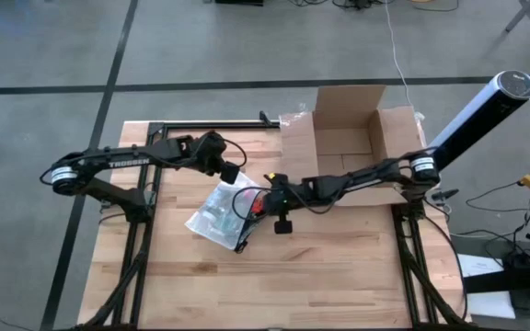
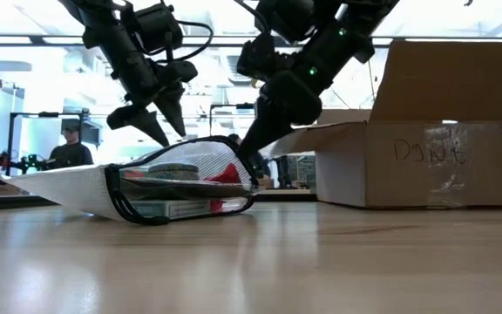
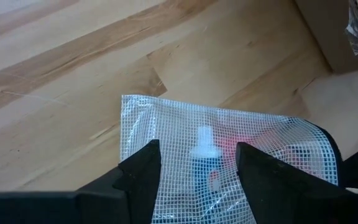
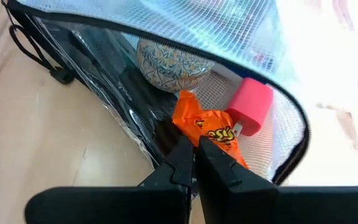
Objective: Unpack boxes
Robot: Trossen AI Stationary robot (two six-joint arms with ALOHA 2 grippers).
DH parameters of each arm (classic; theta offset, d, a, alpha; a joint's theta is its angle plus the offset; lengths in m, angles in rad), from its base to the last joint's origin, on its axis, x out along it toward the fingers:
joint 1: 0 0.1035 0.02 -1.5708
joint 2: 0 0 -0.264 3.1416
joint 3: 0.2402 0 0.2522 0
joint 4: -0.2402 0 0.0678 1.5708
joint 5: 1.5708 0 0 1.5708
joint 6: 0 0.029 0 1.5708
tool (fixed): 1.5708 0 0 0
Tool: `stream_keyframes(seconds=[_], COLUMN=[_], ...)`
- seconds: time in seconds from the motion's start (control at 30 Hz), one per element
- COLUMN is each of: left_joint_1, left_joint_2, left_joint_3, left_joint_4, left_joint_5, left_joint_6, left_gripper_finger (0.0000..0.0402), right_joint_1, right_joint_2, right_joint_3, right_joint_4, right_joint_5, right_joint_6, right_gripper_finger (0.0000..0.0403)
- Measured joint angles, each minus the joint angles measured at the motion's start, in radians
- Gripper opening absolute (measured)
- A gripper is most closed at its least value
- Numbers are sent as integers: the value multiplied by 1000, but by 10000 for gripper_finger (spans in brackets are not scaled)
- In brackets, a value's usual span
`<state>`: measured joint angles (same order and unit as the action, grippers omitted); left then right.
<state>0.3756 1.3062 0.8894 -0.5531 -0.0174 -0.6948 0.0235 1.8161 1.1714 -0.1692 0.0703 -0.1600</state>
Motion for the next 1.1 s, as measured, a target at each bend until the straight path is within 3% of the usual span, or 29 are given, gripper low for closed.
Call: stream_keyframes(seconds=[0.2,0.6,1.1], left_joint_1=[-4,-24,-24], left_joint_2=[-7,-7,-7], left_joint_3=[0,0,0], left_joint_4=[-1,-1,2], left_joint_5=[0,-2,-45], left_joint_6=[-31,-33,-22], left_gripper_finger=[185,202,185], right_joint_1=[0,0,0], right_joint_2=[-15,-15,-36], right_joint_3=[0,-14,-14], right_joint_4=[-101,-100,-67], right_joint_5=[-3,-45,-53], right_joint_6=[-17,-14,-29], right_gripper_finger=[0,0,0])
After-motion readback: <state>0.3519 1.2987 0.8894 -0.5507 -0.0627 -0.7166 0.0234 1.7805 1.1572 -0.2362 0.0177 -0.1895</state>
